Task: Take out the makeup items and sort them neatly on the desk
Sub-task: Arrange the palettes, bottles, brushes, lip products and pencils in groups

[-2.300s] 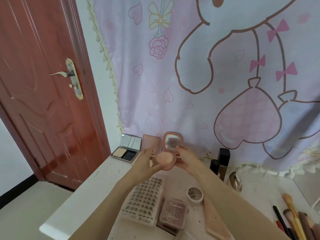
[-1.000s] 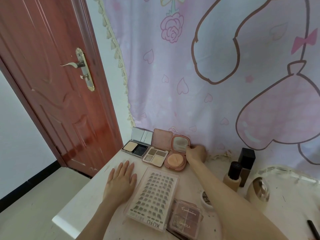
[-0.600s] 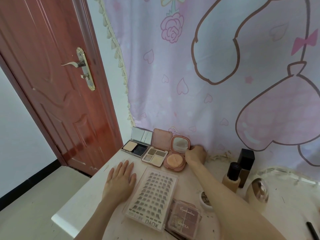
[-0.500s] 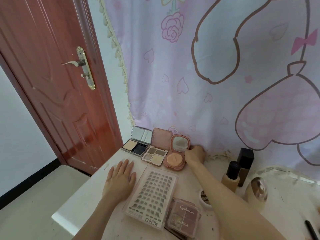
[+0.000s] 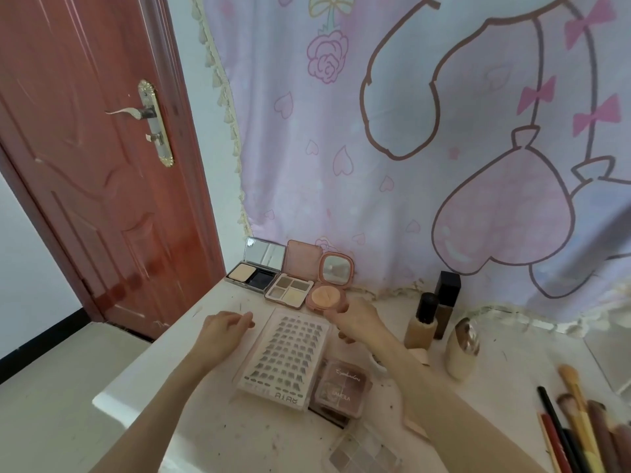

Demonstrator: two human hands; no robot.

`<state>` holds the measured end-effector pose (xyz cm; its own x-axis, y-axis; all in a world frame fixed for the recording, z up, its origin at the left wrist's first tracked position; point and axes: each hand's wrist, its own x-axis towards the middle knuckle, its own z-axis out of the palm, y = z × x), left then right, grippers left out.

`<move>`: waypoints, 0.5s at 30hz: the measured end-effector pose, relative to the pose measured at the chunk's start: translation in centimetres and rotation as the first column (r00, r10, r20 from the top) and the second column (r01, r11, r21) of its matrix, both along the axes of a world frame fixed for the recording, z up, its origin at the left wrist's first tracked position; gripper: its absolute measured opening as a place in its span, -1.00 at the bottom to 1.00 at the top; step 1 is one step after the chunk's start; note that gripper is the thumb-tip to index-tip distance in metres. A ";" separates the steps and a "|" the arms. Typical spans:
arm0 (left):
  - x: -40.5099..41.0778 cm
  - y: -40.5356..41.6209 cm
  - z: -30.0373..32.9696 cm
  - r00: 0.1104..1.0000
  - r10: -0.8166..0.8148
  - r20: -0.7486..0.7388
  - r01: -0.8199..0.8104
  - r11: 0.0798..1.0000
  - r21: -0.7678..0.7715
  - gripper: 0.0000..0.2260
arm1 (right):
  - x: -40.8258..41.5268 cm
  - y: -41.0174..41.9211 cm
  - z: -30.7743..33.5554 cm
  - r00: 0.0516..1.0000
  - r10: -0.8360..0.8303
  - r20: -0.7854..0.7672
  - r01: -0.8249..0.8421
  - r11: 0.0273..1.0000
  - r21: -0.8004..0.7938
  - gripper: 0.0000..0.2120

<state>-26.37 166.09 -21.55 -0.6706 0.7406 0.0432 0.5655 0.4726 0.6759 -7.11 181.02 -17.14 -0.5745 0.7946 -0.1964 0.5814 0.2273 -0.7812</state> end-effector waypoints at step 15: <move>5.0 -1.1 7.4 0.949 -0.162 0.269 0.088 0.960 0.266 -0.81 | 2.3 -1.8 4.0 0.870 -0.115 -0.479 -0.096 0.914 -0.395 -0.92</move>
